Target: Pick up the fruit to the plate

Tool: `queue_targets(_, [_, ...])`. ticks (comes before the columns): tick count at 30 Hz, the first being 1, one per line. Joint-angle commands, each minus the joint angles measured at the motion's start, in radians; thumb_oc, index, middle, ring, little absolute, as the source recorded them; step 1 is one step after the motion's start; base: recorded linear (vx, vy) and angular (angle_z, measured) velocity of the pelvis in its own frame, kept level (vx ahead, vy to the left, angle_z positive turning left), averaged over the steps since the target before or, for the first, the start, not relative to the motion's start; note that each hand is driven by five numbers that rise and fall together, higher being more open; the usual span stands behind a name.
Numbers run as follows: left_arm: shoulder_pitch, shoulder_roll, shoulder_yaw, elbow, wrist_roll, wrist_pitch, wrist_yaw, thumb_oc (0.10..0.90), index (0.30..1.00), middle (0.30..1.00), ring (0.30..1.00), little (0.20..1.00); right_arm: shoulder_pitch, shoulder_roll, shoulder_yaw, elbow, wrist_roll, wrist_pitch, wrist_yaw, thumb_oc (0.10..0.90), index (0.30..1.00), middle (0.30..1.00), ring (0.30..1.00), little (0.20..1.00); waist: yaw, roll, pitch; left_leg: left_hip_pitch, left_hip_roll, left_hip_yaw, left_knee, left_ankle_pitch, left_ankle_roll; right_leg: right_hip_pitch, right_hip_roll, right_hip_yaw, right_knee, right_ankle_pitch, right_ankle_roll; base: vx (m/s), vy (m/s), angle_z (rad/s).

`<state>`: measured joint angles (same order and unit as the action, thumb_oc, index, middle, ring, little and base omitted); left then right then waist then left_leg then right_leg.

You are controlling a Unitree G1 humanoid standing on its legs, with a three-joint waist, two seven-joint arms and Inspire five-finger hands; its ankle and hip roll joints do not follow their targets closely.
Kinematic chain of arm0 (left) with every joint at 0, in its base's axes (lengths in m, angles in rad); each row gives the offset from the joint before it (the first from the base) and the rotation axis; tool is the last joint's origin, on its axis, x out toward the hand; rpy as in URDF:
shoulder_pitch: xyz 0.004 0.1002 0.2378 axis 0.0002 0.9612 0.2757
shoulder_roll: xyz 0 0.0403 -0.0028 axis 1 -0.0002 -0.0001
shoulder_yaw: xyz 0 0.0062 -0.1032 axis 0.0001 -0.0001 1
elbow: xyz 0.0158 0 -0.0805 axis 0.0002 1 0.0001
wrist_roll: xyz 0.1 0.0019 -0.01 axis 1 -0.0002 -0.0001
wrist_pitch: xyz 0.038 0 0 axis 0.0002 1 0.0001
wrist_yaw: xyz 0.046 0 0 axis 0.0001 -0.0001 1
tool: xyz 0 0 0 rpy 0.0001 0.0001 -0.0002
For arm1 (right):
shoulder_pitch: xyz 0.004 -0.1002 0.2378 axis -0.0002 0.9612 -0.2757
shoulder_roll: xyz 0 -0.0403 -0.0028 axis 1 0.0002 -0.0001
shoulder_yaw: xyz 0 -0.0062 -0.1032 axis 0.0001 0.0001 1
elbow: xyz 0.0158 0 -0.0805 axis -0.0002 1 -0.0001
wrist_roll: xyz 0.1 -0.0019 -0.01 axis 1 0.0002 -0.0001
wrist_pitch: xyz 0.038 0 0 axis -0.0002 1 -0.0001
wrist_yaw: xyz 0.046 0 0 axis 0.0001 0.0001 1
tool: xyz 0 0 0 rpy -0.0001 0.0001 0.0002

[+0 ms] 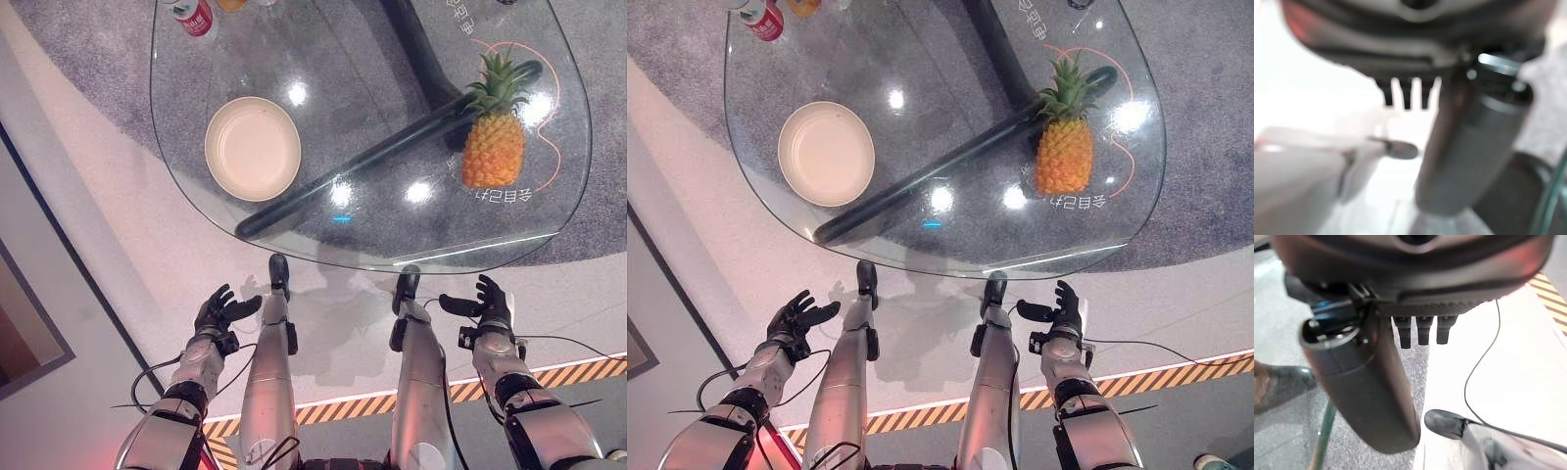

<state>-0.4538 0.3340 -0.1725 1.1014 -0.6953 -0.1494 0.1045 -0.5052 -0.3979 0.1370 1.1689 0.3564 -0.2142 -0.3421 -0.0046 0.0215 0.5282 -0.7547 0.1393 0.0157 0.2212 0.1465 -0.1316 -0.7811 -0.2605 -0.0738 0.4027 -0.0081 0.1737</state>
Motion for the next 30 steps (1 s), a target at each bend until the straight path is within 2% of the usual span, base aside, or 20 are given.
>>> queue_targets(1, [0.011, 0.059, 0.037, 0.031, -0.028, -0.044, 0.044, 0.8, 0.9, 0.9, 0.9, 0.9, 0.041, -0.047, -0.023, -0.03, 0.027, -0.039, -0.043, 0.8, 0.9, 0.9, 0.9, 0.9, 0.012, -0.042, -0.008, -0.062, -0.023, -0.054, 0.223, -0.166, 0.032, -0.036, 0.022, 0.007, -0.048, 0.085, -0.029, 0.0, -0.025, 0.04])
queue_targets(12, [0.006, 0.073, 0.038, 0.041, -0.022, -0.049, 0.03, 0.8, 0.9, 0.9, 0.9, 0.9, 0.006, -0.072, -0.026, -0.024, 0.057, -0.054, -0.061, 0.8, 0.9, 0.9, 0.9, 0.9, 0.019, -0.037, -0.008, -0.071, -0.02, -0.056, 0.216, -0.16, 0.026, -0.043, 0.012, -0.01, -0.055, 0.092, -0.026, 0.0, -0.003, 0.01])
queue_targets(16, [0.006, 0.075, 0.029, 0.04, -0.024, -0.045, 0.025, 0.8, 0.9, 0.9, 0.9, 0.9, -0.009, -0.102, -0.051, 0.0, 0.123, -0.057, -0.094, 0.8, 0.9, 0.9, 0.9, 0.9, 0.022, -0.035, -0.008, -0.068, -0.02, -0.053, 0.204, -0.159, 0.026, -0.04, 0.013, -0.016, -0.065, 0.093, -0.026, 0.0, 0.0, 0.0])
queue_targets(18, [0.008, 0.082, 0.026, 0.043, -0.024, -0.045, 0.021, 0.8, 0.9, 0.9, 0.9, 0.9, -0.015, -0.132, -0.103, 0.028, 0.205, -0.068, -0.138, 0.8, 0.9, 0.9, 0.9, 0.9, 0.024, -0.033, -0.008, -0.063, -0.019, -0.051, 0.196, -0.161, 0.026, -0.033, 0.013, -0.023, -0.072, 0.093, -0.023, 0.0, 0.0, 0.0])
queue_targets(20, [0.008, 0.084, 0.025, 0.046, -0.026, -0.047, 0.019, 0.8, 0.9, 0.9, 0.9, 0.9, -0.019, -0.142, -0.118, 0.035, 0.221, -0.073, -0.146, 0.8, 0.9, 0.9, 0.9, 0.9, 0.025, -0.032, -0.008, -0.063, -0.019, -0.051, 0.195, -0.161, 0.026, -0.032, 0.013, -0.024, -0.073, 0.094, -0.022, 0.0, 0.0, 0.0])
queue_targets(22, [0.009, 0.097, 0.023, 0.048, -0.031, -0.044, 0.011, 0.8, 0.9, 0.9, 0.9, 0.9, -0.032, -0.187, -0.173, 0.047, 0.304, -0.075, -0.181, 0.8, 0.9, 0.9, 0.9, 0.9, 0.027, -0.033, -0.008, -0.062, -0.018, -0.052, 0.193, -0.162, 0.027, -0.028, 0.013, -0.032, -0.078, 0.098, -0.02, 0.01, -0.017, 0.0])
queue_targets(30, [0.011, 0.111, 0.002, 0.04, -0.036, -0.032, 0.011, 0.8, 0.9, 0.9, 0.9, 0.9, -0.087, -0.29, -0.244, 0.021, 0.404, -0.135, -0.308, 0.8, 0.9, 0.9, 0.9, 0.9, 0.034, -0.033, -0.008, -0.05, -0.022, -0.054, 0.18, -0.164, 0.029, -0.012, 0.008, -0.05, -0.086, 0.102, -0.015, 0.01, -0.014, 0.0])
